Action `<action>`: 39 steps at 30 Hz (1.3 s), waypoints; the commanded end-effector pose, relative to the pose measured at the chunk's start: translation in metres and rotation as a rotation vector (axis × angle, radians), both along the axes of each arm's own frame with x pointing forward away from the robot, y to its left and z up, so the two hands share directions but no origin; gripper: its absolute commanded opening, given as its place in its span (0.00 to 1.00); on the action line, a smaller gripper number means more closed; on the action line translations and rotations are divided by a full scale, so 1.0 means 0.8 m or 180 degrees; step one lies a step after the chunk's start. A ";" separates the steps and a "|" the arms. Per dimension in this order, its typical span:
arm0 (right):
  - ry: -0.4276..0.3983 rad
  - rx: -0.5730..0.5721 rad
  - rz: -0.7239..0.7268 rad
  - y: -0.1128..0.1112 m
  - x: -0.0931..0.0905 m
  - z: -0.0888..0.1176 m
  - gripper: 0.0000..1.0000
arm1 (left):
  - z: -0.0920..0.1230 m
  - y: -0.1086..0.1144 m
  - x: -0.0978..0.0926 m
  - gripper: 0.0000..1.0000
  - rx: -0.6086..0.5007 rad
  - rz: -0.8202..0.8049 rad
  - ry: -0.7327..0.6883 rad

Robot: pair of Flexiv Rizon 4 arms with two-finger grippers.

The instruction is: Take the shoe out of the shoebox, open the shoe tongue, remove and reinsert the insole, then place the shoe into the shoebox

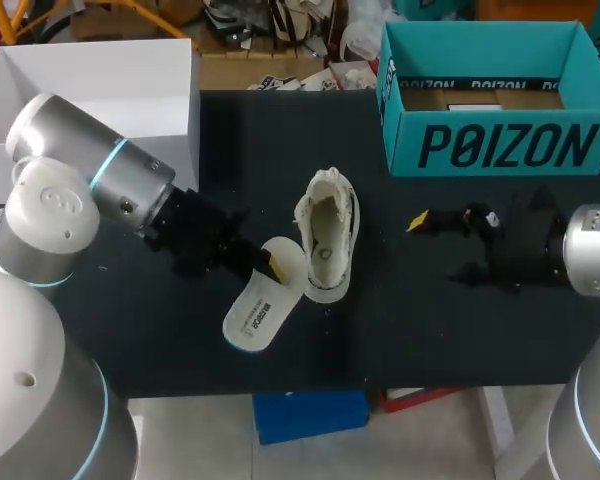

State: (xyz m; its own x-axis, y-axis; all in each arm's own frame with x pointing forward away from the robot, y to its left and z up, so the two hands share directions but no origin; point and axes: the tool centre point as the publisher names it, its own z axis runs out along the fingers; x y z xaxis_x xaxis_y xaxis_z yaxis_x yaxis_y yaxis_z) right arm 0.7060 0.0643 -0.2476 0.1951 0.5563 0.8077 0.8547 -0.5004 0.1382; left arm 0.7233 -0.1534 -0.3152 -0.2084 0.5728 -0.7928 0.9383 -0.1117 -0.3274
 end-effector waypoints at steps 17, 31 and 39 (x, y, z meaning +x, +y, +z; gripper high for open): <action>0.0004 -0.0002 -0.0001 0.001 0.001 0.000 1.00 | -0.034 -0.058 0.052 0.00 0.0140 -0.0160 0.0146; 0.0004 -0.0002 -0.0001 0.001 0.001 0.000 1.00 | -0.052 -0.071 0.072 0.00 0.0146 -0.0069 0.0203; 0.0004 -0.0002 -0.0001 0.001 0.001 0.000 1.00 | -0.059 -0.079 0.084 0.00 0.0123 -0.0008 0.0210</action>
State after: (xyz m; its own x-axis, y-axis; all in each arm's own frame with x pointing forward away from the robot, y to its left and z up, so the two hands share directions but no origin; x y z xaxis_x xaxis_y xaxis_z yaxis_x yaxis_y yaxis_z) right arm 0.7061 0.0643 -0.2476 0.1952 0.5564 0.8077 0.8547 -0.5004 0.1381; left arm 0.7879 -0.2115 -0.3574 -0.2581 0.6032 -0.7547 0.9140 -0.1008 -0.3931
